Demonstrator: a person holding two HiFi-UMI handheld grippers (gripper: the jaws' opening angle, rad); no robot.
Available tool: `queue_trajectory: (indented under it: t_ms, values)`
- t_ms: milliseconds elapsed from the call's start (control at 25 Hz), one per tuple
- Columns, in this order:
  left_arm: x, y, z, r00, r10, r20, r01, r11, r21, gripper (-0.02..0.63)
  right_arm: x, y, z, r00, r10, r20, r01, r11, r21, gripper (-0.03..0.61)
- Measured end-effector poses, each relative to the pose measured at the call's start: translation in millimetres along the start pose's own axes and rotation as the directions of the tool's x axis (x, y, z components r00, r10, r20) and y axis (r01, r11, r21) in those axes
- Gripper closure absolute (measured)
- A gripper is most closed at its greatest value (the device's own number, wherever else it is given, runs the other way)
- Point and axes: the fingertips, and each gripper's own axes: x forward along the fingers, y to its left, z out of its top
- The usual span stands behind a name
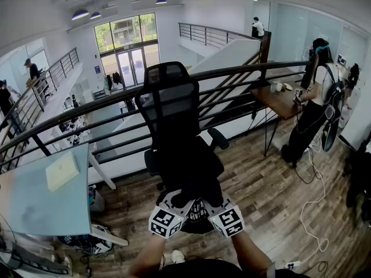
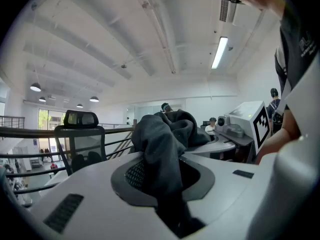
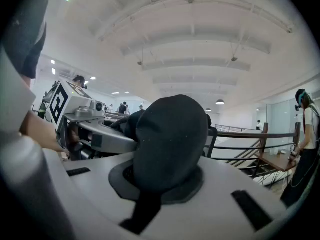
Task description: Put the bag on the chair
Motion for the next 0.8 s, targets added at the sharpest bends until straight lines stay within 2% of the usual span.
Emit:
queue_trajectory:
  t_ms: [560,800]
  values:
    - [-10,-1,14,1.0,0.011,0.026,-0.011,1.0,0.024,0.523,-3,2,10,0.999,0.007,0.049,-0.007,1.0,0.01,0.538]
    - [-16,7,15,0.999,-0.019,0.029,0.018,0.999,0.044,0.523,5,8,14,0.999,-0.004,0.054,0.004,1.0,0.014,0.537]
